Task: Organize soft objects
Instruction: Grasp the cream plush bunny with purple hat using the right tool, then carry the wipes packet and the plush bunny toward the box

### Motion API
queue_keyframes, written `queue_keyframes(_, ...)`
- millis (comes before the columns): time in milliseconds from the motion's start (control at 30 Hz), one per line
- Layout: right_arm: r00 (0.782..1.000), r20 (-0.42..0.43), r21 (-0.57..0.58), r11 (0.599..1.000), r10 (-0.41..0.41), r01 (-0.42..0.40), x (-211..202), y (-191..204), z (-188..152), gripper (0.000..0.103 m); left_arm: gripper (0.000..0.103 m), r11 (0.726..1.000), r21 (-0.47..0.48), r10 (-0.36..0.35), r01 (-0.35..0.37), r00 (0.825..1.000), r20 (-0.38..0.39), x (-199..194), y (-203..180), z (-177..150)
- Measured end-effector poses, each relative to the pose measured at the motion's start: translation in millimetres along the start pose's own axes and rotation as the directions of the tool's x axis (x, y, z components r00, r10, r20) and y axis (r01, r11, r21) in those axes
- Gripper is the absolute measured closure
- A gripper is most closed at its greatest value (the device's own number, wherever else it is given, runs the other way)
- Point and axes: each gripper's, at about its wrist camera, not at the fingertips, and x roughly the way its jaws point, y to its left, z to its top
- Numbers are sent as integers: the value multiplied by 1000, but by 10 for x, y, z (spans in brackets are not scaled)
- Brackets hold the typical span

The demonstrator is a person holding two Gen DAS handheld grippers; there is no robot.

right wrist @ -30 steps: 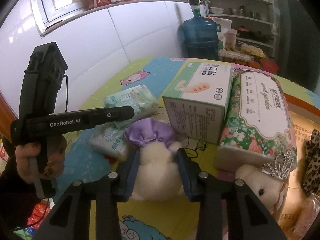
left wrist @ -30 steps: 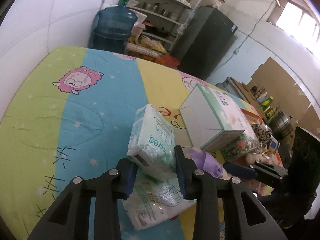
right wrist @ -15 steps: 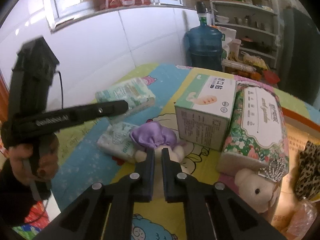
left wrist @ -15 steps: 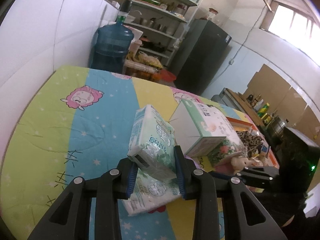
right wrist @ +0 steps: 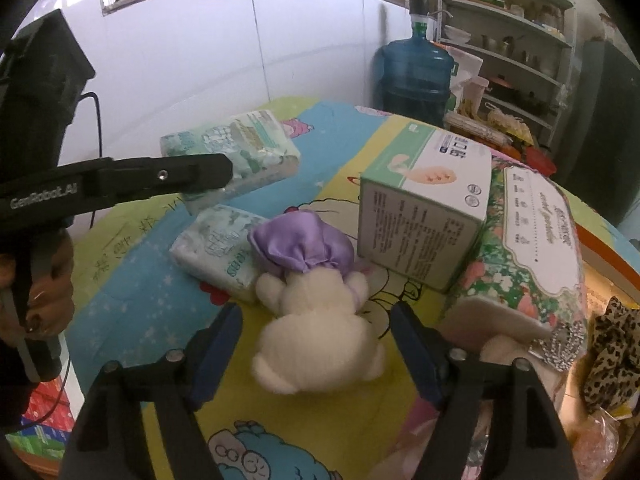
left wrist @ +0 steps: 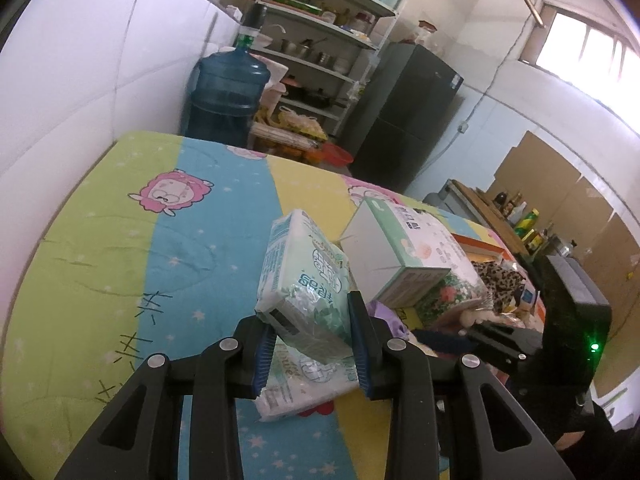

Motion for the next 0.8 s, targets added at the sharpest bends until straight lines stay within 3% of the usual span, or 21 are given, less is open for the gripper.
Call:
queue_keyframes(33, 1000, -11, 2, 1000, -3, 3, 26, -3, -5, 48, 69, 1000, 4, 6, -6, 1000, 5, -9, -9, -6)
queue_keyframes(167, 1000, -10, 15, 1000, -19, 19, 16, -18, -31, 52, 69, 999, 19, 27, -27, 999, 28, -50, -54, -24)
queue_keyframes(800, 991, 131, 44, 998, 33, -39, -501, 1, -32, 53, 69, 998, 49, 39, -45, 993, 116, -401, -316, -73)
